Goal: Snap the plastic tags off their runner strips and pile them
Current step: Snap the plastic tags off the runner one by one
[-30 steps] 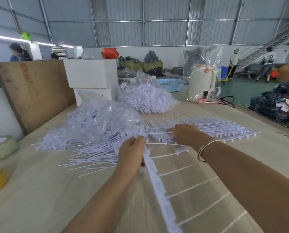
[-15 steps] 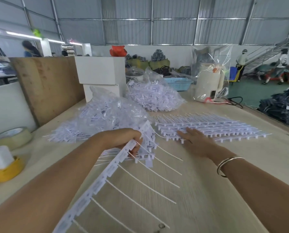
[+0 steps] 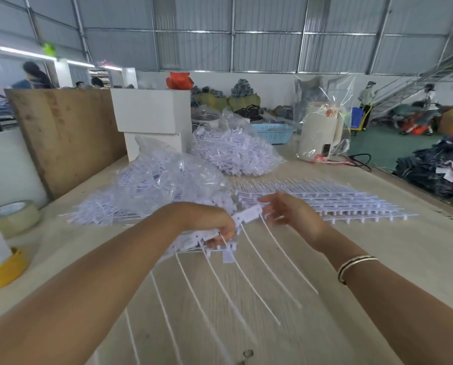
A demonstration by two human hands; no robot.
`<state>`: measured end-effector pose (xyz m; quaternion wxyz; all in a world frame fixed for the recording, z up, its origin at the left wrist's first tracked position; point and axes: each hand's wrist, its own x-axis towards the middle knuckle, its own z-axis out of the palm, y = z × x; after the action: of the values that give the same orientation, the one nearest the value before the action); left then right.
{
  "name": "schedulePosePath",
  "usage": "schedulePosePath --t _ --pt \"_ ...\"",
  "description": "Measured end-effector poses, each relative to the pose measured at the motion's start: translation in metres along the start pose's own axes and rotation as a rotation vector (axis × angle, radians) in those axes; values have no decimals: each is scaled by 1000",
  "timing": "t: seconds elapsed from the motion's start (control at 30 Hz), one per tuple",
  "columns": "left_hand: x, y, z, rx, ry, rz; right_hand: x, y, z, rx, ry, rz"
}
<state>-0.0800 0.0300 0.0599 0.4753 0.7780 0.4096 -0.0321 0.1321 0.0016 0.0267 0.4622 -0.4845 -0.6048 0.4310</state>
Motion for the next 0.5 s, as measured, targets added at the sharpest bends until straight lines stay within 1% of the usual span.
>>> schedulePosePath --t 0.03,0.1,0.17,0.2,0.27,0.37,0.4,0.47,0.5 --pt "4 1 6 81 18 -41 -5 -3 6 12 -60 28" --pt "13 3 17 178 110 -108 -12 -3 15 -140 -145 30" --pt "17 1 26 326 204 -100 -19 0 21 -272 -191 5" --pt "16 0 29 374 236 -72 -22 0 22 -289 -194 14" --pt "11 -4 36 356 288 15 -26 -1 23 -275 -180 29" --pt "1 -9 47 217 367 137 -29 -3 25 -162 -150 20" --pt "-1 -11 51 241 397 157 -30 -2 27 -136 -142 17" --pt "-1 -15 61 373 476 163 -33 3 32 -119 -123 19" --pt "0 -17 66 448 542 172 -35 8 33 -118 -115 18"
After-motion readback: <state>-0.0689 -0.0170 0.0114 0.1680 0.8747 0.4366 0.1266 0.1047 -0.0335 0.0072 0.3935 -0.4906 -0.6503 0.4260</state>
